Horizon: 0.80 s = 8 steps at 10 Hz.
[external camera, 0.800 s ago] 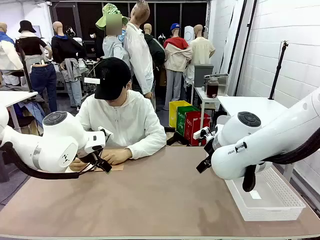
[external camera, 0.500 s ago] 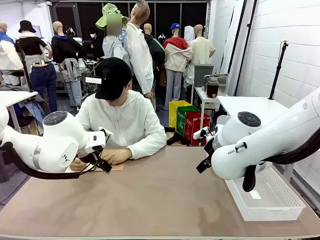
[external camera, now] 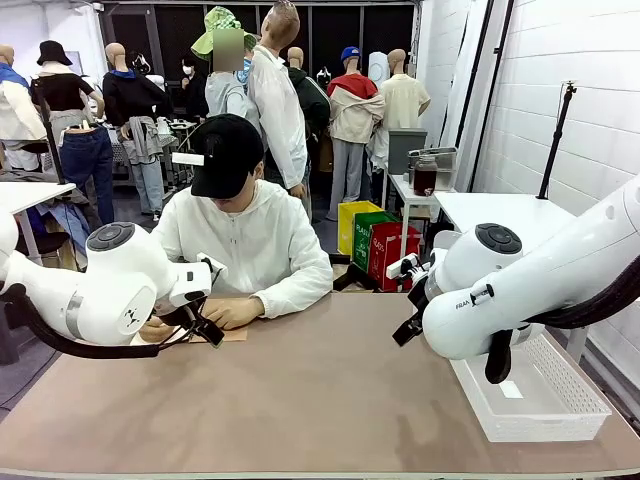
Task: Sort the paper based on its condition.
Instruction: If a person hands you a paper, place it in the Organizing basket , and if it's crumpled, put it in the Trash can.
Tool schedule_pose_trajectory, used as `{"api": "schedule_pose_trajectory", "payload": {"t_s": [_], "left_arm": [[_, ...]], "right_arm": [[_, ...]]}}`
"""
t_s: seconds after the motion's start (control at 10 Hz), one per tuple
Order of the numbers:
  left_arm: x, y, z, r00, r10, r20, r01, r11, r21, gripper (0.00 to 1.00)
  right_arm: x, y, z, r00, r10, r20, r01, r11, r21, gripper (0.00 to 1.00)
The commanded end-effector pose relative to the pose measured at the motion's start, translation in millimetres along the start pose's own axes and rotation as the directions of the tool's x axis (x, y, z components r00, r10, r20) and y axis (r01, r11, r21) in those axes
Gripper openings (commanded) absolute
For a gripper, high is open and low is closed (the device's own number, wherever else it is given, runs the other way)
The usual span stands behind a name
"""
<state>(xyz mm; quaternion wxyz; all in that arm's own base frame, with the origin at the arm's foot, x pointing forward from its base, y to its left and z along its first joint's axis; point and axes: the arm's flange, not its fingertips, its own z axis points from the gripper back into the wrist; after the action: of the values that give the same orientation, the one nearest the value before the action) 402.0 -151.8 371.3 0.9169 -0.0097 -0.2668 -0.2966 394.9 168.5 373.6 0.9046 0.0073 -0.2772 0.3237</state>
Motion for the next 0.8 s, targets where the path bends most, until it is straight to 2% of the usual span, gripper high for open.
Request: {"api": "schedule_pose_trajectory", "payload": {"t_s": [0.0, 0.6, 0.7], "left_arm": [[-0.3, 1.2, 0.0, 1.000, 0.003, 0.000, -0.003, 1.000, 0.000, 1.00], [0.0, -0.1, 0.0, 1.000, 0.000, 0.000, 0.000, 1.000, 0.000, 1.00], [6.4, 5.9, 9.9, 1.000, 0.007, -0.002, -0.007, 1.000, -0.004, 1.00]], "right_arm": [[-0.1, -0.2, 0.0, 1.000, -0.002, 0.000, 0.002, 1.000, 0.000, 1.00], [0.0, 0.0, 0.0, 1.000, 0.000, 0.000, 0.000, 1.000, 0.000, 1.00], [5.4, -0.1, 2.6, 1.000, -0.010, -0.004, 0.010, 1.000, 0.016, 1.00]]}}
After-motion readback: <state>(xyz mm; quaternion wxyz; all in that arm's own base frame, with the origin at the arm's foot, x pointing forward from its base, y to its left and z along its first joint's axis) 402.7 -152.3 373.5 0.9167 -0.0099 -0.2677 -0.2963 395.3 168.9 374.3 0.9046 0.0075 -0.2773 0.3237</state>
